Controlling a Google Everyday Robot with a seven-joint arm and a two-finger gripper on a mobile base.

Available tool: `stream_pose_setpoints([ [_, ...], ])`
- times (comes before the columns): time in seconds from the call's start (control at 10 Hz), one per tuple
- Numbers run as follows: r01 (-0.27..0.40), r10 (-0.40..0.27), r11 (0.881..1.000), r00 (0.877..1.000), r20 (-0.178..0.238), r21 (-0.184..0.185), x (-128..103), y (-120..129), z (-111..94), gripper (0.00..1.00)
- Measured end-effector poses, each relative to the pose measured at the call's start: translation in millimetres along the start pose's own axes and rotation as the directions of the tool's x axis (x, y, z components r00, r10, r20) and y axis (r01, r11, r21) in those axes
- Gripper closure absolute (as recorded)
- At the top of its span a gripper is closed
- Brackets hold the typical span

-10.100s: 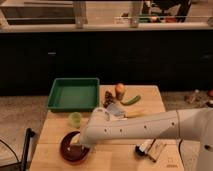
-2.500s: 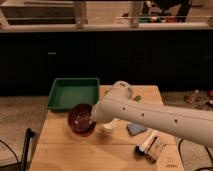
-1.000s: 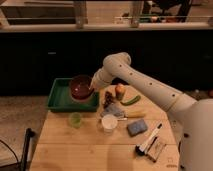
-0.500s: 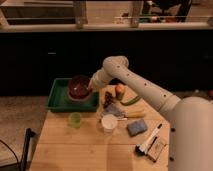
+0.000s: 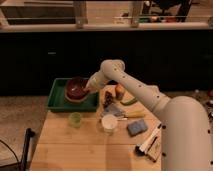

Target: Stack bowls into tray

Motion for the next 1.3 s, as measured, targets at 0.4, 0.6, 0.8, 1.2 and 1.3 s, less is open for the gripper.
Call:
stream_pose_setpoints([
  [0.4, -0.019, 0.019, 1.0, 1.0, 0.01, 0.019, 4.1, -0.2, 23.2, 0.95],
  [0.6, -0.02, 0.02, 1.0, 0.999, 0.044, 0.011, 2.0, -0.3, 41.1, 0.76],
  [0.8, -0.025, 0.024, 1.0, 0.997, 0.074, 0.007, -0.2, 1.9, 55.6, 0.56],
  [1.2, -0.028, 0.027, 1.0, 0.995, 0.095, 0.007, -2.3, 1.8, 63.2, 0.22],
  [1.3, -0.028, 0.028, 1.0, 0.995, 0.097, 0.007, -2.6, 1.2, 63.4, 0.2],
])
